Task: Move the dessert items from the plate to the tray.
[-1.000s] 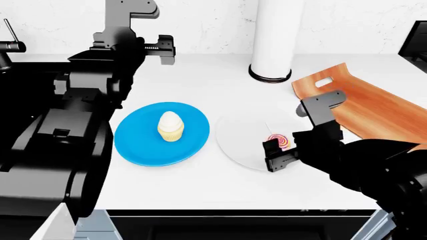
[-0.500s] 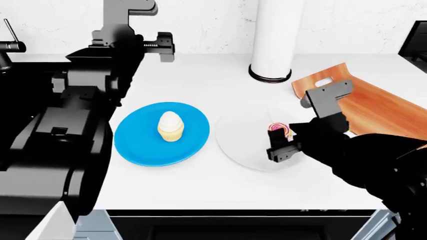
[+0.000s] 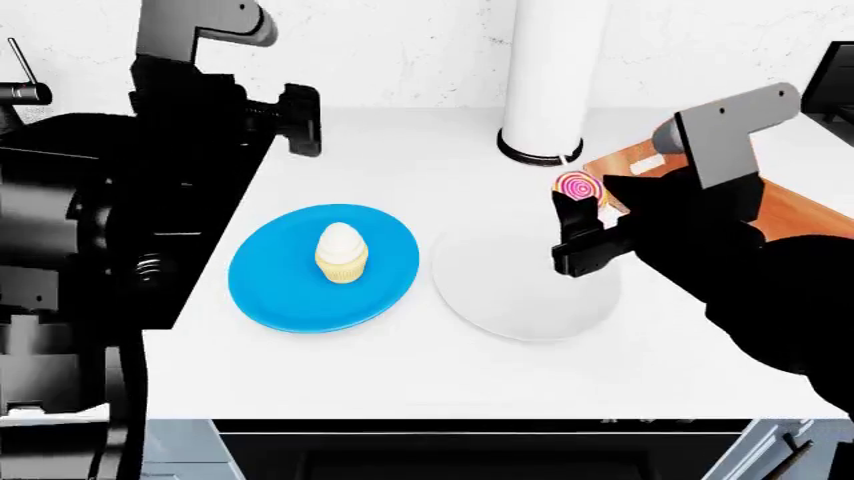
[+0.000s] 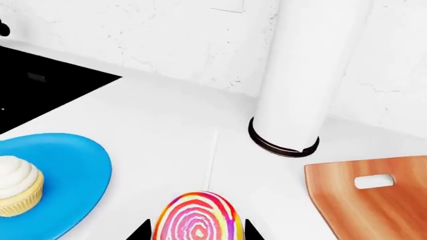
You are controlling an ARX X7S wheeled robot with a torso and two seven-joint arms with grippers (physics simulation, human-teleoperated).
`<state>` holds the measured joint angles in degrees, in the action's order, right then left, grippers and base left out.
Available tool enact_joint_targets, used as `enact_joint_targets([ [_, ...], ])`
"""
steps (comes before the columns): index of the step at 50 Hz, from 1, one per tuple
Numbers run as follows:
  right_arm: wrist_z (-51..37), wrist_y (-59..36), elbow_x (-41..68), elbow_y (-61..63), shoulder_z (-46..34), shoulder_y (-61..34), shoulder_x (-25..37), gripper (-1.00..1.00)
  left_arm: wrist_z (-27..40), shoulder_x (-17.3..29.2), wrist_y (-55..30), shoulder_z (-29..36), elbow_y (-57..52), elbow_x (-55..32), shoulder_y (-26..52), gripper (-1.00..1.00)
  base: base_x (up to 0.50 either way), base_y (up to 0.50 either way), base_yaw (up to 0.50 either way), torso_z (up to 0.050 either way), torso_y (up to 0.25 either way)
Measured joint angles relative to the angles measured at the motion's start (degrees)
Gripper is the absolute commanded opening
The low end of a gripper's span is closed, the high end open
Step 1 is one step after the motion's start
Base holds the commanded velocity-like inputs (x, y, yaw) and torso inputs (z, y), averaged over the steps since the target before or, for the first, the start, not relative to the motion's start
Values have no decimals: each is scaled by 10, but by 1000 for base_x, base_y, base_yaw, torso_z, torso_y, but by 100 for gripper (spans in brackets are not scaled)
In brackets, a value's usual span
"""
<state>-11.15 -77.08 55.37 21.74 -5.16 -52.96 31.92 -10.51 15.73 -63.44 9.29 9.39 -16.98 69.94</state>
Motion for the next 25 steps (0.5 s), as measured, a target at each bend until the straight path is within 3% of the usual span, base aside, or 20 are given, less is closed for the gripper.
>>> enact_joint_targets([
  [10, -4, 8, 1, 4, 0, 3, 5, -100, -46, 39, -115, 2, -158, -58, -72, 100, 0, 0, 0, 0, 0],
  [25, 0, 22, -6, -3, -13, 9, 10, -100, -82, 49, -172, 0, -177, -96, -88, 100, 0, 0, 0, 0, 0],
])
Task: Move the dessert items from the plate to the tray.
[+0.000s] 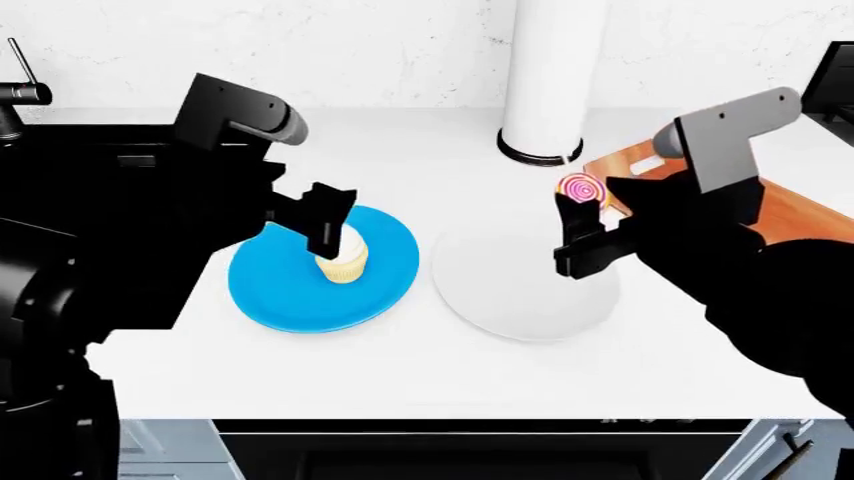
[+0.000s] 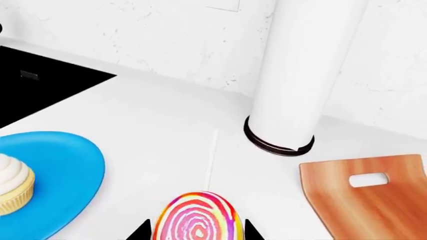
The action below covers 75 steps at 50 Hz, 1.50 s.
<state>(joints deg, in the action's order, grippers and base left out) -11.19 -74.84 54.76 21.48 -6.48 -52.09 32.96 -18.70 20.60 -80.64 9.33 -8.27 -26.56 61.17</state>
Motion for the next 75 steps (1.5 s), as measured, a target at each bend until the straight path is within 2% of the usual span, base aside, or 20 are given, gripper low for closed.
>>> enact_joint_targets([
  [19, 2, 9, 0, -3, -10, 3, 4, -100, -9, -2, -3, 15, 26, -9, -9, 100, 0, 0, 0, 0, 0],
  [75, 0, 32, 9, -3, -19, 13, 15, -100, -1, -16, 78, 79, 97, 12, -54, 100, 0, 0, 0, 0, 0],
])
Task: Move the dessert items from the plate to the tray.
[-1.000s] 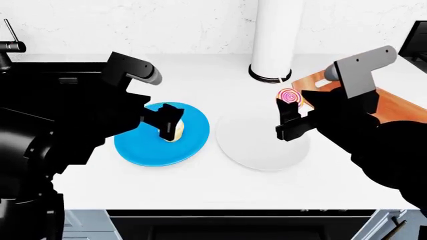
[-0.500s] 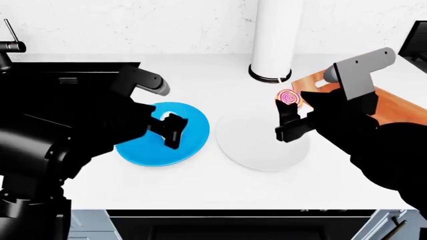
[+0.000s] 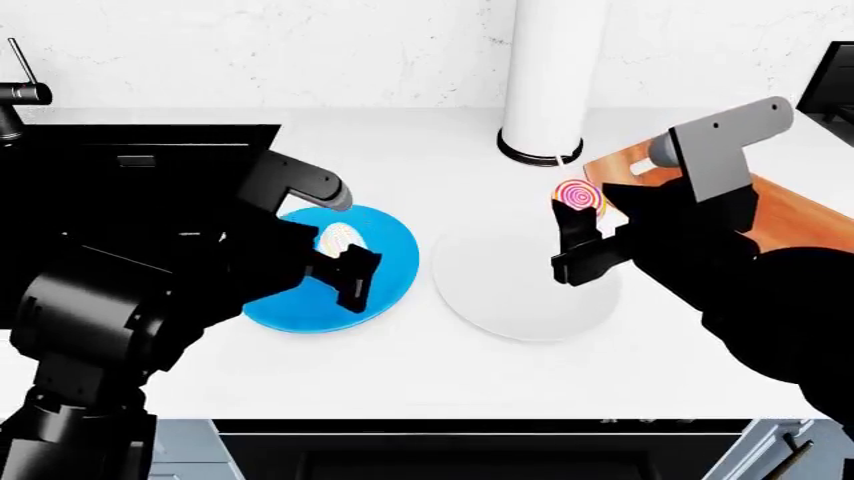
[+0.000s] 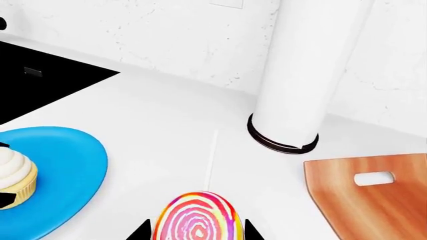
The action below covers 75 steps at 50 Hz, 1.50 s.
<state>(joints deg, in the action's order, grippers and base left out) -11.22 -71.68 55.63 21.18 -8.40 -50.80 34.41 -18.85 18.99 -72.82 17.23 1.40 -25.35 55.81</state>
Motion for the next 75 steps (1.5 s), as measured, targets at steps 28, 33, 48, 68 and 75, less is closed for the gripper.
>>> enact_joint_targets([
  [28, -2, 10, 2, -1, -4, 2, 4, -100, 13, -4, 20, -8, -5, 5, 0, -100, 0, 0, 0, 0, 0],
  [33, -1, 14, 2, -1, -6, 3, 5, -100, 25, -6, 5, -35, -25, -4, 21, -100, 0, 0, 0, 0, 0],
  [48, 4, 36, -4, 12, -7, 6, 11, -100, 52, -12, -23, -89, -69, -21, 60, -100, 0, 0, 0, 0, 0],
  [68, 11, 62, -9, 13, -6, 12, 14, -100, 61, -12, -21, -92, -75, -25, 60, -100, 0, -300, 0, 0, 0],
  [75, 11, 66, -10, 13, -6, 14, 15, -100, 62, -13, -20, -92, -75, -28, 59, -100, 0, -500, 0, 0, 0],
])
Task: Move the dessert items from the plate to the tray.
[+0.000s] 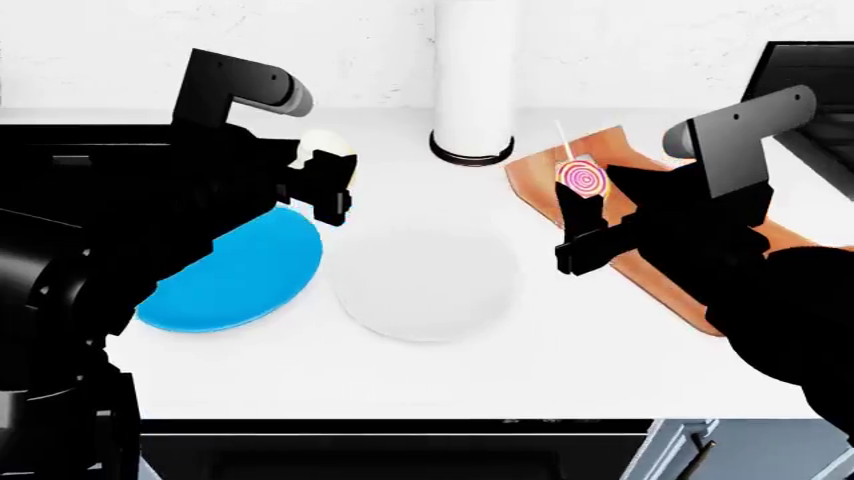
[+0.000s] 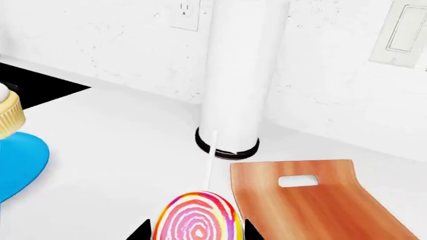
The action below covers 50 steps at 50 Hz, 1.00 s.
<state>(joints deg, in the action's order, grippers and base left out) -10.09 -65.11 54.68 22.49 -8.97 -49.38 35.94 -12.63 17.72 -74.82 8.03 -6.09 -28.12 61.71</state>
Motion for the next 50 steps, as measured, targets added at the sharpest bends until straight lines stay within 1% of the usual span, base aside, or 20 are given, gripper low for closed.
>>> enact_joint_targets([
  [38, -2, 7, 9, 1, 1, 1, 5, -100, 5, -1, 8, 4, 17, -9, 4, -100, 0, -500, 0, 0, 0],
  [44, -3, 8, 8, -2, 0, 1, 6, -100, 5, -3, 9, 5, 19, -12, 4, -100, 0, -39, 0, 0, 0],
  [50, -5, 8, 9, -4, 0, 0, 5, -100, 6, -2, 11, 5, 21, -13, 4, -100, 475, -1, 0, 0, 0],
])
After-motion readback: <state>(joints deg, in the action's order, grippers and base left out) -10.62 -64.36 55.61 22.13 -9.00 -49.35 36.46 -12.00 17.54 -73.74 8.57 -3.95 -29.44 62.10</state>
